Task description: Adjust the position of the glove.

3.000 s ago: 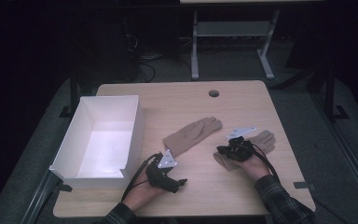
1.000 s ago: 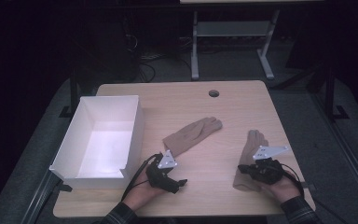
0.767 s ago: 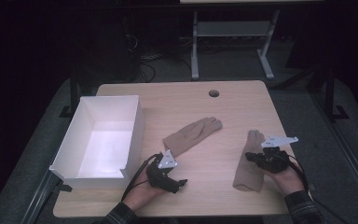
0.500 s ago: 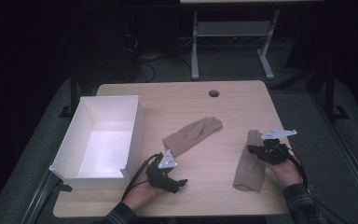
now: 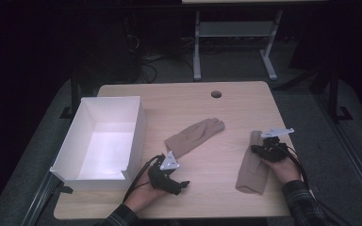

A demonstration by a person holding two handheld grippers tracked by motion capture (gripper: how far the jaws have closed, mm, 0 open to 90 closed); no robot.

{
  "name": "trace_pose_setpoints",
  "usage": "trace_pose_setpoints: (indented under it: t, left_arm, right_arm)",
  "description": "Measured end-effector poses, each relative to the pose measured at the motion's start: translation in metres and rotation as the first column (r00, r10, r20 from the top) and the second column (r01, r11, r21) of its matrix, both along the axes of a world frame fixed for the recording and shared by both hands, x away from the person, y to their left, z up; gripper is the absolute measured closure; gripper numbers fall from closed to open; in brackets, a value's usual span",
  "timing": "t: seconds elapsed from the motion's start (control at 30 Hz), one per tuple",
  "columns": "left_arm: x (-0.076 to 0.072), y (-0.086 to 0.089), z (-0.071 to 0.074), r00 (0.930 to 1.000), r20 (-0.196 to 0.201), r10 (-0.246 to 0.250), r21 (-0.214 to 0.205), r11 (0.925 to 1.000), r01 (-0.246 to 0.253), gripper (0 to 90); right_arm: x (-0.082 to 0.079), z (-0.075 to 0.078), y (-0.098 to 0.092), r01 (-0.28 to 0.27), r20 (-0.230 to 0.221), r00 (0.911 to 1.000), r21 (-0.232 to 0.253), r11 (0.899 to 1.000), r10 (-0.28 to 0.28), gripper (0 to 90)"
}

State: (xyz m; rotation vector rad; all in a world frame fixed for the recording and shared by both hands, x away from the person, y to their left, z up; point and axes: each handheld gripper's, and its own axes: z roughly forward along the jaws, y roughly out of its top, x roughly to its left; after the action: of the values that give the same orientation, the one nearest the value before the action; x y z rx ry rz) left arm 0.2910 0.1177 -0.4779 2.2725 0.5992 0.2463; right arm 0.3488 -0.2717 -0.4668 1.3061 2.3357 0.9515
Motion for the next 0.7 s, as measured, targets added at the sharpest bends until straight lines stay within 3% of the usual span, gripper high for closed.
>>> trace_pose_setpoints:
  t: [0.17, 0.37, 0.7]
  left_arm:
    - [0.0, 0.0, 0.0, 1.0, 0.0, 0.0, 0.0, 1.0, 0.0, 12.6]
    - [0.0, 0.0, 0.0, 1.0, -0.001, 0.0, 0.0, 1.0, 0.0, 12.6]
    - [0.0, 0.0, 0.0, 1.0, -0.001, 0.001, -0.001, 1.0, -0.001, 12.6]
  right_arm:
    - [-0.001, 0.0, 0.002, 0.001, 0.001, 1.0, -0.001, 1.0, -0.001, 89.9]
    - [-0.004, -0.001, 0.012, -0.037, -0.006, 0.9993, 0.013, 0.999, 0.037, 89.9]
    - [-0.01, 0.0, 0.047, -0.12, -0.013, 0.9926, 0.019, 0.993, 0.121, 89.9]
